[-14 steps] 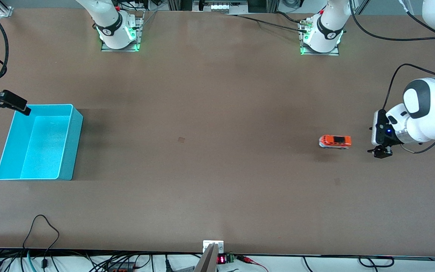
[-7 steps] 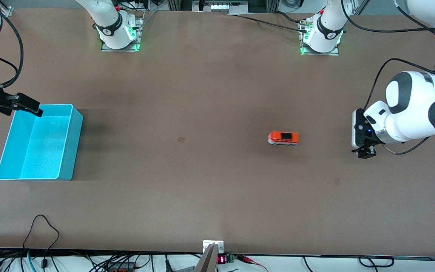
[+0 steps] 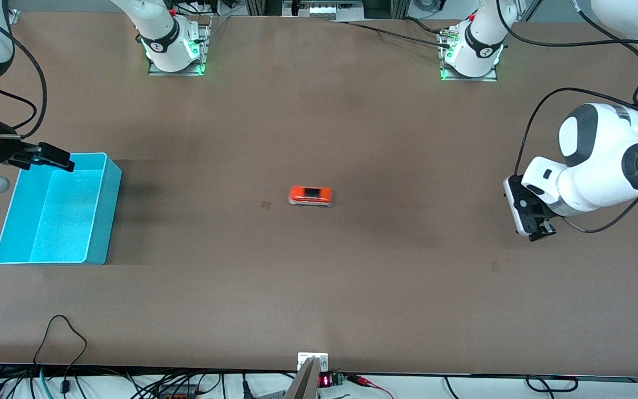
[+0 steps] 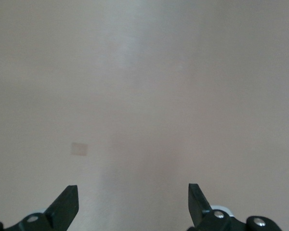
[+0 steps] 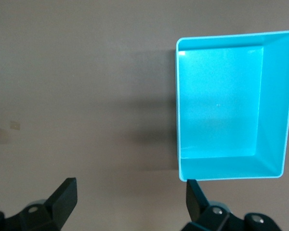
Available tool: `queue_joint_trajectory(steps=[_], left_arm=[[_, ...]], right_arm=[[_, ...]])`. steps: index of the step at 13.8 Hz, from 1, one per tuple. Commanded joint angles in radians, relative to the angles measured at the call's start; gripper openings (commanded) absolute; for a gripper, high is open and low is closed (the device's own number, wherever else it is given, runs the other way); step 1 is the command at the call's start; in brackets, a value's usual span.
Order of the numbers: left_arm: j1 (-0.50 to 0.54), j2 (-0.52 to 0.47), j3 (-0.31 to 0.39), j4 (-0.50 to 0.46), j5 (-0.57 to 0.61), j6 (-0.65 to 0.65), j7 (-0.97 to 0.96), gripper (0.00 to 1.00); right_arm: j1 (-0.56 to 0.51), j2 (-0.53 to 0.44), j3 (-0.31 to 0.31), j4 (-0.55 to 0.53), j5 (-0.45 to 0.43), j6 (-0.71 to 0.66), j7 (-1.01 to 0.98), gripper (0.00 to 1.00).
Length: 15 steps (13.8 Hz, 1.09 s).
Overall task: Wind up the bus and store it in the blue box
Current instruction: 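Raise the left gripper away as the bus rolls toward the cyan box, then lower the right gripper to the bus while the left gripper withdraws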
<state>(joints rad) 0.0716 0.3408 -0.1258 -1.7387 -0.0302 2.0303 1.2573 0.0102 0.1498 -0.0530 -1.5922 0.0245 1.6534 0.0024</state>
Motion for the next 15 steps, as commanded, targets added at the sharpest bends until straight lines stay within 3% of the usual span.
queue_joint_trajectory(steps=[1,6,11,15], left_arm=[[-0.006,0.024,0.009,0.082,-0.004,-0.019,-0.105,1.00],[0.005,0.015,0.037,0.106,-0.001,-0.030,-0.385,1.00],[0.007,-0.029,0.058,0.151,-0.001,-0.090,-0.911,1.00],[-0.004,-0.081,0.098,0.168,-0.002,-0.139,-1.160,1.00]], right_arm=[[0.001,0.002,-0.002,0.006,0.005,-0.030,-0.007,1.00],[0.001,0.010,-0.002,0.005,0.006,-0.086,-0.016,1.00],[0.004,0.016,-0.001,0.006,0.008,-0.086,-0.018,1.00],[0.022,0.016,-0.001,0.005,0.011,-0.089,-0.080,1.00]])
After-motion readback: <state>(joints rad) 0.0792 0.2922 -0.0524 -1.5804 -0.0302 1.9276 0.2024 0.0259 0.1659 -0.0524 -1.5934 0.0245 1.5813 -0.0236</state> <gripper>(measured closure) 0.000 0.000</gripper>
